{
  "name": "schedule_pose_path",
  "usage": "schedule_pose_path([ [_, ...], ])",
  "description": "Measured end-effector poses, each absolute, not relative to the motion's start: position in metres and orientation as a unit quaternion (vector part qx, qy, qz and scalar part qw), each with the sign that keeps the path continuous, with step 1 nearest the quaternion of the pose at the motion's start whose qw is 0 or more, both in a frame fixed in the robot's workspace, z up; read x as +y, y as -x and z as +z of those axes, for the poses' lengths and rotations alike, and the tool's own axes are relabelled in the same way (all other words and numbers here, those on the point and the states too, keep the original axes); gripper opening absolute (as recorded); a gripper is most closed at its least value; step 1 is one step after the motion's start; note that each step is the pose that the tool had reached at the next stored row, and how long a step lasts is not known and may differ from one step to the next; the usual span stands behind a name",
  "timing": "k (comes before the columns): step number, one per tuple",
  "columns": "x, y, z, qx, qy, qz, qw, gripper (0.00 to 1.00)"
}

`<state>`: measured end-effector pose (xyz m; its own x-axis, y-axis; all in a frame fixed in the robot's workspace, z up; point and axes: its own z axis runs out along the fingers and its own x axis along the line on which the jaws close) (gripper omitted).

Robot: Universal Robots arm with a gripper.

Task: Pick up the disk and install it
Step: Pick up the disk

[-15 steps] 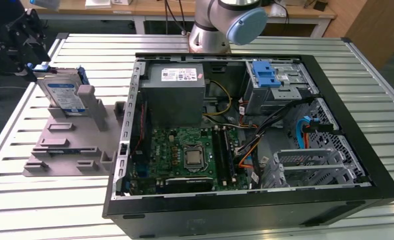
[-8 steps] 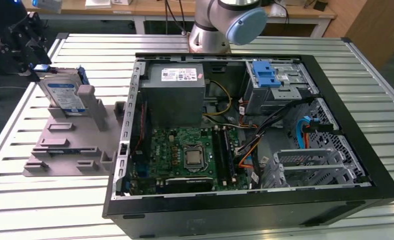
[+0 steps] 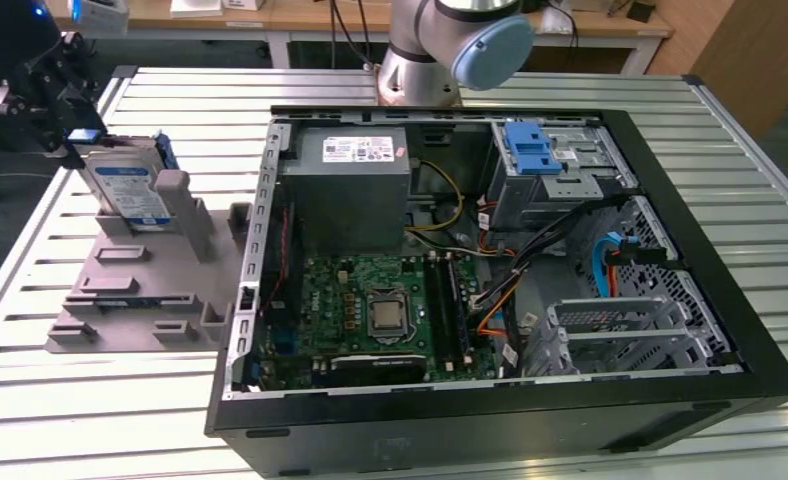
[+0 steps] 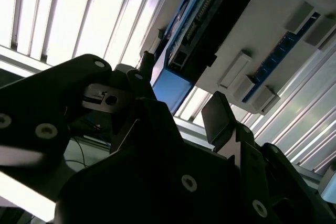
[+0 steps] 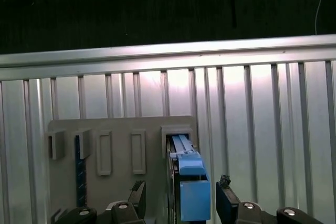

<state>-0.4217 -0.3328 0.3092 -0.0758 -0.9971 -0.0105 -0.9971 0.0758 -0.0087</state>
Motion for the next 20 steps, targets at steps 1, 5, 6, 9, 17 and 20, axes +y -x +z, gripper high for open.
schedule_pose_path([
  [1,-0.3328,0.4217,0.3082,0.733,0.680,0.000,0.007,0.64],
  [5,-0.3328,0.4217,0.3079,0.733,0.680,0.000,0.007,0.56],
  [6,-0.3328,0.4217,0.3078,0.733,0.680,0.000,0.007,0.56],
  [9,-0.3322,0.4217,0.3065,0.733,0.680,0.001,0.006,0.56],
  [17,-0.3300,0.4216,0.3006,0.733,0.680,0.002,0.005,0.56],
  [20,-0.3298,0.4216,0.2983,0.733,0.680,0.003,0.004,0.56],
])
